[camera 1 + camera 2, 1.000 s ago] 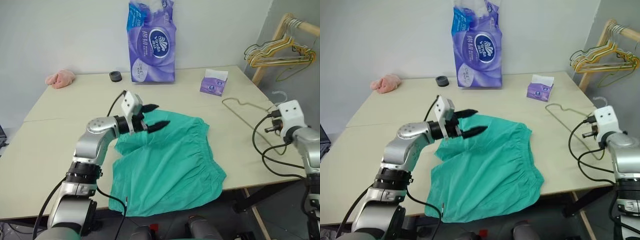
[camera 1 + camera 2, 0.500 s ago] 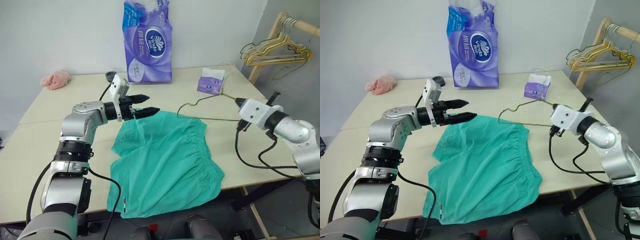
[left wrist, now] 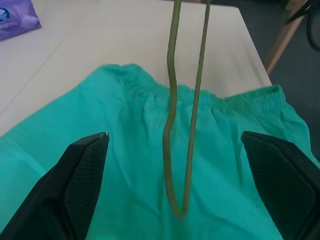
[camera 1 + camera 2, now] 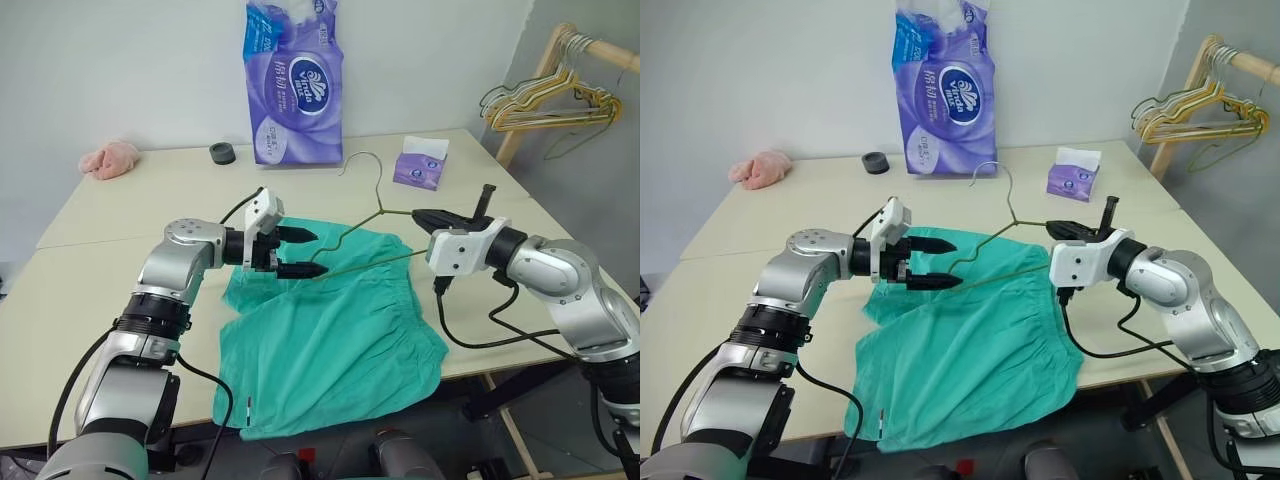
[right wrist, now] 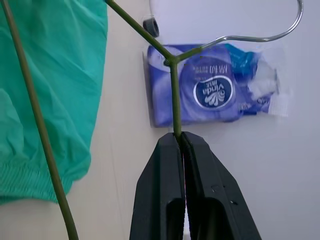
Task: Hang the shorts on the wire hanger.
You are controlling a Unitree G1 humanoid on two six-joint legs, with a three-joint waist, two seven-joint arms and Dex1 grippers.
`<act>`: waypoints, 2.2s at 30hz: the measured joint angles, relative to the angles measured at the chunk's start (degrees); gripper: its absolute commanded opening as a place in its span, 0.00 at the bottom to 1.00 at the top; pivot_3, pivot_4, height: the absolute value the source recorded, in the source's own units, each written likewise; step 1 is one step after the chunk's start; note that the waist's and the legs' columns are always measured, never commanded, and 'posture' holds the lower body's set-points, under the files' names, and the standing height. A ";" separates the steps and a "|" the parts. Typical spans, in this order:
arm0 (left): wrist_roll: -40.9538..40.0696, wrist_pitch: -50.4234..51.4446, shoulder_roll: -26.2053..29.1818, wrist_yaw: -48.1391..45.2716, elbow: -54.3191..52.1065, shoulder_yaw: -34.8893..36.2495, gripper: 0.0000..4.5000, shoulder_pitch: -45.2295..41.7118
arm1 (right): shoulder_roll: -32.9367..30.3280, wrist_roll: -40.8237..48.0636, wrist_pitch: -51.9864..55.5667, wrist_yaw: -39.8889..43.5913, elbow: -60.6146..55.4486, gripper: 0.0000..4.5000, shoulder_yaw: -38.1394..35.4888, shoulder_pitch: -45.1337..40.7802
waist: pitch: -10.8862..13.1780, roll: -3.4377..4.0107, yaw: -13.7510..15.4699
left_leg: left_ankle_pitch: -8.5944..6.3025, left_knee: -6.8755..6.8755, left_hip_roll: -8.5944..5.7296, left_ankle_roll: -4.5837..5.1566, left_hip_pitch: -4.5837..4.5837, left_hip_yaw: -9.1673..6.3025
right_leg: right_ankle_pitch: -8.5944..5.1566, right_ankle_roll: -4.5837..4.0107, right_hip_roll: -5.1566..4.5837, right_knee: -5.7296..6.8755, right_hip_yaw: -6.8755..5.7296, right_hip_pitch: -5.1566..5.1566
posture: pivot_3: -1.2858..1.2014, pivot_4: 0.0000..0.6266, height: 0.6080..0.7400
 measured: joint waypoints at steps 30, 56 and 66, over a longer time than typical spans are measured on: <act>2.23 -5.61 -0.72 -5.10 2.63 -0.98 0.01 5.12 | 4.92 0.37 0.13 3.45 -3.03 0.00 0.05 -1.19 | -0.01 0.00 -0.07 | 0.00 0.01 0.00 0.00 0.01 -0.05 | 0.01 -0.01 -0.02 0.07 -0.06 0.00 | 0.43 0.07 1.00; 10.11 -16.76 2.02 -5.45 4.59 -3.18 0.00 4.84 | -9.63 31.80 37.05 21.53 -13.72 1.00 -14.28 6.30 | -0.01 -0.01 0.08 | 0.00 0.02 0.00 0.01 -0.01 -0.15 | 0.00 -0.01 -0.21 0.00 -0.19 0.07 | 0.42 0.08 1.00; 10.39 -17.15 2.00 -7.04 -2.16 -4.52 0.00 4.09 | -10.02 34.40 47.68 23.25 -9.80 1.00 -3.32 0.95 | 0.00 0.00 -0.08 | -0.01 0.00 0.01 0.00 -0.02 -0.14 | -0.01 0.01 -0.23 0.01 -0.17 0.01 | 0.43 0.07 1.00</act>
